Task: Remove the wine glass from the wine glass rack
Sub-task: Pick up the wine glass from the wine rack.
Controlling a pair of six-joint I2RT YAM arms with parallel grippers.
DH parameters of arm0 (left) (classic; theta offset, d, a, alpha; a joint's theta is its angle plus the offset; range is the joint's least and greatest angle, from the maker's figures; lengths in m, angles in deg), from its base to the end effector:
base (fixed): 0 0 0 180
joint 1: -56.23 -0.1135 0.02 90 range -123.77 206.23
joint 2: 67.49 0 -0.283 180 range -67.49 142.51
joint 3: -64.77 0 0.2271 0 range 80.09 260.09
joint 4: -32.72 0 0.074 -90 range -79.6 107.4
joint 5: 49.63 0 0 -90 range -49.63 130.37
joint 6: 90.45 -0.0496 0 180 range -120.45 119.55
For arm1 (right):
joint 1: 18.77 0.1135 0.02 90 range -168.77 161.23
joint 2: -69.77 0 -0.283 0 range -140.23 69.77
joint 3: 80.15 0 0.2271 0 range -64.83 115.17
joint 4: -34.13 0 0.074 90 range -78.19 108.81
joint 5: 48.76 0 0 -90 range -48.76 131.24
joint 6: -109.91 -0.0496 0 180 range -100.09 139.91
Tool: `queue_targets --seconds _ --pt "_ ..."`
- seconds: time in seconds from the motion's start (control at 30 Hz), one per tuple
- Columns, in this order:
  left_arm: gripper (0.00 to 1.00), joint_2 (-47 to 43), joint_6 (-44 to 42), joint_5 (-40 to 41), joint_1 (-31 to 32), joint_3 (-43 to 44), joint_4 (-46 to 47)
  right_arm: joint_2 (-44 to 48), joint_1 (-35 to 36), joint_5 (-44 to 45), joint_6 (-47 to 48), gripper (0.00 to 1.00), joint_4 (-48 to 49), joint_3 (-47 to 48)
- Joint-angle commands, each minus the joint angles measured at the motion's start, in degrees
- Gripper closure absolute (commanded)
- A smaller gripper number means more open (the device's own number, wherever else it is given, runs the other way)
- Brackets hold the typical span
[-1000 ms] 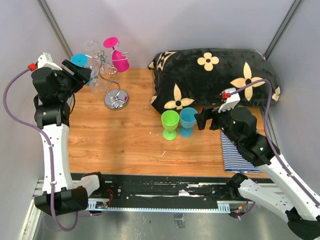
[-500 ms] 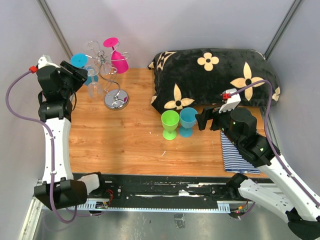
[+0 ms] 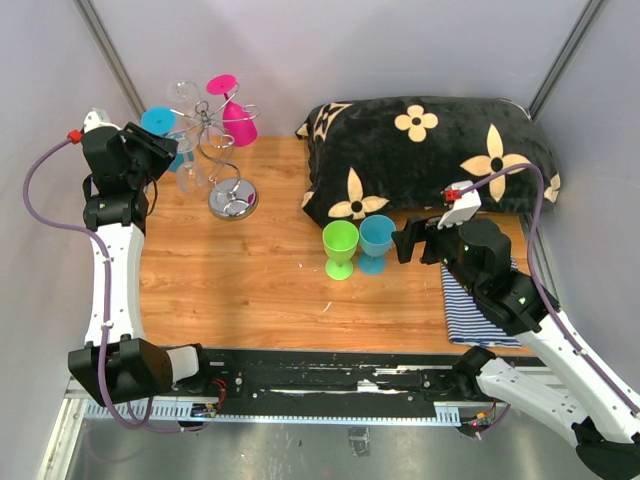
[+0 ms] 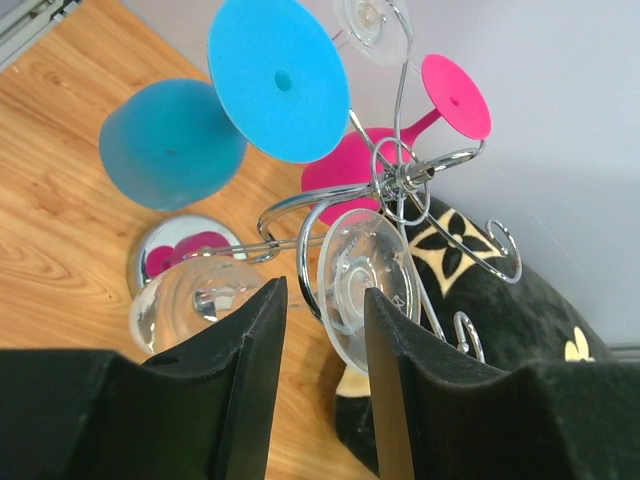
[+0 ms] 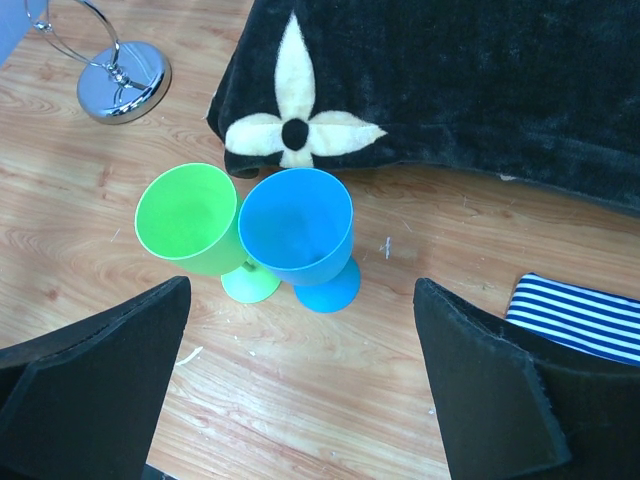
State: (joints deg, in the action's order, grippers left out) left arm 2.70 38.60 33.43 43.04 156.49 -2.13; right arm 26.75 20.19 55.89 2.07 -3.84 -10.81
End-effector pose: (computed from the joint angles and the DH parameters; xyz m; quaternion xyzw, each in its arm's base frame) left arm 0.2499 0.0524 0.4347 -0.3110 0.7195 -0.1848 0.5929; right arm 0.1137 0.0758 0.3826 -0.0617 0.7706 0.2111 0.5981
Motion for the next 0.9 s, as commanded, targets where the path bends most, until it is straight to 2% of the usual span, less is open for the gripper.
queue_targets --seconds 0.0,0.17,0.33,0.67,0.87 --pt "0.59 -0.6 0.2 0.4 -0.5 -0.9 2.1 1.2 -0.6 1.1 -0.7 0.06 -0.6 -0.6" --pt "0.6 -0.3 0.1 1.1 -0.5 -1.4 2.1 1.4 -0.6 1.0 -0.7 0.06 -0.7 -0.4" --pt "0.67 -0.7 0.2 1.4 -0.5 -1.0 2.0 1.7 -0.7 1.1 -0.9 0.06 -0.9 -0.3" --pt "0.83 -1.2 0.6 1.5 -0.5 -1.5 1.6 1.7 -0.6 0.9 -0.9 0.06 -0.9 -0.3" --pt "0.93 -2.6 4.7 -1.4 -0.5 -2.9 4.0 1.3 -0.6 0.8 -1.2 0.06 -0.8 -0.4"
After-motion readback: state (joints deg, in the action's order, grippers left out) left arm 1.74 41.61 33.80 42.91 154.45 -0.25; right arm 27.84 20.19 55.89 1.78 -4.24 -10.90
